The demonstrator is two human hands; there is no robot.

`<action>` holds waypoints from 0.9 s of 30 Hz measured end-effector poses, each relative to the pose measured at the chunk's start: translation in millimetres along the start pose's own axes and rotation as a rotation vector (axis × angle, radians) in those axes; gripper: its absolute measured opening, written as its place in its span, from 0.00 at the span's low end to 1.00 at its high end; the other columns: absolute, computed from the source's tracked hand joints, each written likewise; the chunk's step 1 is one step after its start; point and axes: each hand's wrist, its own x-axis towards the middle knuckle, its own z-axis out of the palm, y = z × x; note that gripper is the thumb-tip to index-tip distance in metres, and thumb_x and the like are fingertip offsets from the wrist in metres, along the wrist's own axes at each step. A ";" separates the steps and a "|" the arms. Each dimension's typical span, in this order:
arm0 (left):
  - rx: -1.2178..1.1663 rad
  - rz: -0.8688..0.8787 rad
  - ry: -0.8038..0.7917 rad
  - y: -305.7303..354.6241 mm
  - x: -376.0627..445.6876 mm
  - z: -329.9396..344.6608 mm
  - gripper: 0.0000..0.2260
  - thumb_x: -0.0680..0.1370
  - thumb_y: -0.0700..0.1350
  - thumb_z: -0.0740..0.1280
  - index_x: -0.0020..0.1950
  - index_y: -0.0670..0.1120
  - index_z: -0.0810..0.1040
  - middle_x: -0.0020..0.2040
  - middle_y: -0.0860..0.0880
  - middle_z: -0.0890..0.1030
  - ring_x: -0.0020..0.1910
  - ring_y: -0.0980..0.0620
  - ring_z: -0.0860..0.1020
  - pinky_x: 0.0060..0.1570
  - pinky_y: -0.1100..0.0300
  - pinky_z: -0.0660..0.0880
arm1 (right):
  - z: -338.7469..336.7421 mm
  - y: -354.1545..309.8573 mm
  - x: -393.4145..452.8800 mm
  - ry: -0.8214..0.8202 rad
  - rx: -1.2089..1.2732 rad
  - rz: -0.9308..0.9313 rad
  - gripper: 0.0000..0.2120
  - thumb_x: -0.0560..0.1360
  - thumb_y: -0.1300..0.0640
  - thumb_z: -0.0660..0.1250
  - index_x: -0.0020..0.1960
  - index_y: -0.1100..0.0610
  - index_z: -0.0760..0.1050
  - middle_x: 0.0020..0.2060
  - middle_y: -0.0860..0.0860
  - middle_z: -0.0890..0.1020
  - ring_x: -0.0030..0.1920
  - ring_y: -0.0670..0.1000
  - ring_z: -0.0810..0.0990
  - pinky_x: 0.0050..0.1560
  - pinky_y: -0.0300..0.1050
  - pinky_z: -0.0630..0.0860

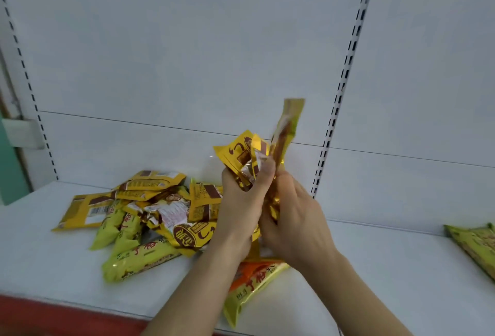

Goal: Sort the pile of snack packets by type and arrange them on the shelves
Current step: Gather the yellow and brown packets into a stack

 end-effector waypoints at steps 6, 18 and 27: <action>0.072 -0.006 0.015 -12.6 8.0 -11.7 0.29 0.74 0.59 0.76 0.71 0.54 0.73 0.61 0.52 0.85 0.61 0.50 0.83 0.64 0.44 0.78 | 7.6 -3.9 -12.1 -0.173 0.282 0.045 0.33 0.73 0.50 0.63 0.77 0.51 0.62 0.75 0.41 0.65 0.78 0.44 0.59 0.74 0.48 0.66; 0.124 -0.054 0.120 -12.2 8.9 -23.1 0.21 0.77 0.42 0.75 0.68 0.55 0.77 0.58 0.54 0.85 0.58 0.52 0.84 0.61 0.46 0.80 | 14.3 -2.4 -6.1 0.082 0.624 0.465 0.19 0.78 0.42 0.65 0.68 0.42 0.70 0.64 0.41 0.76 0.63 0.44 0.77 0.62 0.54 0.77; 0.110 -0.302 0.005 -31.7 -3.5 51.6 0.23 0.75 0.64 0.67 0.68 0.61 0.74 0.60 0.54 0.83 0.59 0.49 0.81 0.60 0.43 0.80 | -39.8 54.6 -33.0 0.043 0.476 0.763 0.28 0.75 0.44 0.71 0.73 0.39 0.66 0.60 0.43 0.80 0.55 0.46 0.81 0.55 0.48 0.80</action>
